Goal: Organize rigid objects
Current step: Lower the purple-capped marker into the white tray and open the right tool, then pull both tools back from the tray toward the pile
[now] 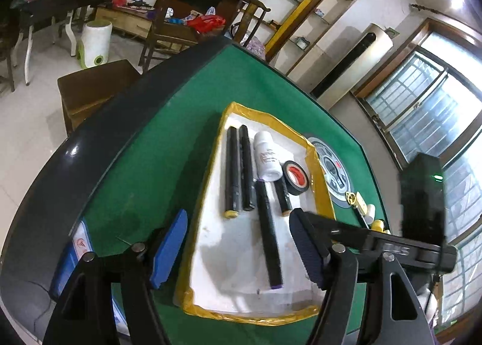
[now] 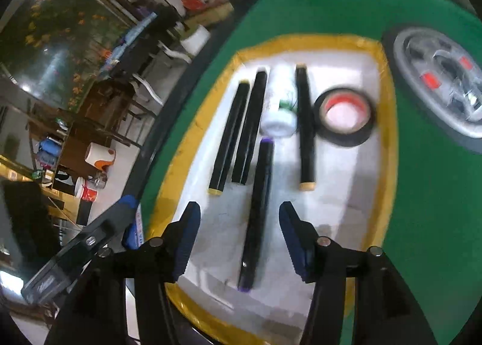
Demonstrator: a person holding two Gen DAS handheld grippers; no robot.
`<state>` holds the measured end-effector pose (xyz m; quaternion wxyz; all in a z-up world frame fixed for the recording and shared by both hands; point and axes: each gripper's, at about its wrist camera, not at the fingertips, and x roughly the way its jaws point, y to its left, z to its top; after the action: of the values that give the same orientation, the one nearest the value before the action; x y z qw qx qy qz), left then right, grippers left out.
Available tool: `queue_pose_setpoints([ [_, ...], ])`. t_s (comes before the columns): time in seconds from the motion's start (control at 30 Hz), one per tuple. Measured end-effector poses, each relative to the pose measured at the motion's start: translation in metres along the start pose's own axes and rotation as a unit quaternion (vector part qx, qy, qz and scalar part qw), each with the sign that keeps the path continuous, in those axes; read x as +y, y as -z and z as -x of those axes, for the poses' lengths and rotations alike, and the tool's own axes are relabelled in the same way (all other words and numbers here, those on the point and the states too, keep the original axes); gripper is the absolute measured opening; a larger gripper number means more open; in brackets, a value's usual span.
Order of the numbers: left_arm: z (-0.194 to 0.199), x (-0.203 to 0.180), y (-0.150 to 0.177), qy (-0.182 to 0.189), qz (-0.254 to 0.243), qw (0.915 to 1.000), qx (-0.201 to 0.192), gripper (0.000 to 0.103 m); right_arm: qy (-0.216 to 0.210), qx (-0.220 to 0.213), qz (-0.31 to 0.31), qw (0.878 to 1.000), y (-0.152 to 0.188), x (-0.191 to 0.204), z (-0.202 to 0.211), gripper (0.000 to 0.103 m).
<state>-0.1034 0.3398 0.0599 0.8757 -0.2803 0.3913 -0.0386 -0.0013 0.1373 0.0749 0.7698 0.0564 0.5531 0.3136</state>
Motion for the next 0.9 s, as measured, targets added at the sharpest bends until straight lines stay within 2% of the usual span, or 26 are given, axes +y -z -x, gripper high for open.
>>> queue_pose_setpoints([
  [0.1, -0.001, -0.018, 0.003, -0.008, -0.022, 0.9997, -0.003, 0.076, 0.033, -0.056, 0.031, 0.997, 0.009, -0.007, 0.037, 0.054],
  [0.17, -0.001, -0.039, 0.008, -0.012, -0.048, 0.9987, -0.009, 0.076, 0.089, -0.117, 0.062, 0.987, 0.023, -0.012, 0.072, 0.057],
  [0.2, 0.0, -0.047, 0.009, -0.014, -0.058, 0.9982, -0.013, 0.076, 0.12, -0.148, 0.075, 0.979, 0.03, -0.013, 0.087, 0.067],
  [0.23, 0.001, -0.059, 0.011, -0.016, -0.074, 0.9969, -0.02, 0.076, 0.158, -0.185, 0.083, 0.967, 0.037, -0.015, 0.103, 0.083],
  [0.27, 0.003, -0.072, 0.013, -0.019, -0.094, 0.9949, -0.03, 0.076, 0.196, -0.227, 0.085, 0.95, 0.05, -0.02, 0.12, 0.089],
  [0.3, 0.004, -0.083, 0.016, -0.021, -0.109, 0.9931, -0.04, 0.076, 0.222, -0.264, 0.08, 0.935, 0.06, -0.027, 0.133, 0.101],
  [0.37, 0.009, -0.11, 0.023, -0.032, -0.145, 0.9863, -0.072, 0.081, 0.256, -0.324, 0.053, 0.909, 0.077, -0.054, 0.156, 0.103],
  [0.4, 0.012, -0.126, 0.03, -0.041, -0.168, 0.9801, -0.098, 0.091, 0.263, -0.325, 0.027, 0.908, 0.08, -0.077, 0.166, 0.103],
  [0.43, 0.013, -0.137, 0.035, -0.043, -0.181, 0.9763, -0.111, 0.098, 0.261, -0.31, 0.0, 0.914, 0.083, -0.101, 0.175, 0.103],
  [0.47, 0.012, -0.148, 0.041, -0.039, -0.193, 0.9729, -0.121, 0.102, 0.251, -0.295, -0.027, 0.922, 0.081, -0.122, 0.179, 0.103],
  [0.5, 0.009, -0.156, 0.043, -0.029, -0.196, 0.9731, -0.117, 0.102, 0.235, -0.283, -0.066, 0.927, 0.081, -0.151, 0.187, 0.103],
  [0.57, -0.007, -0.168, 0.05, 0.012, -0.182, 0.981, -0.066, 0.102, 0.222, -0.28, -0.126, 0.925, 0.089, -0.194, 0.203, 0.103],
  [0.63, -0.024, -0.176, 0.059, 0.022, -0.166, 0.9853, -0.032, 0.102, 0.218, -0.276, -0.178, 0.919, 0.097, -0.238, 0.219, 0.103],
  [0.77, -0.049, -0.199, 0.081, 0.018, -0.177, 0.9841, 0.008, 0.102, 0.227, -0.27, -0.226, 0.908, 0.114, -0.297, 0.24, 0.103],
  [0.9, -0.057, -0.212, 0.094, 0.009, -0.197, 0.9798, 0.03, 0.102, 0.206, -0.265, -0.237, 0.912, 0.12, -0.329, 0.243, 0.103],
])
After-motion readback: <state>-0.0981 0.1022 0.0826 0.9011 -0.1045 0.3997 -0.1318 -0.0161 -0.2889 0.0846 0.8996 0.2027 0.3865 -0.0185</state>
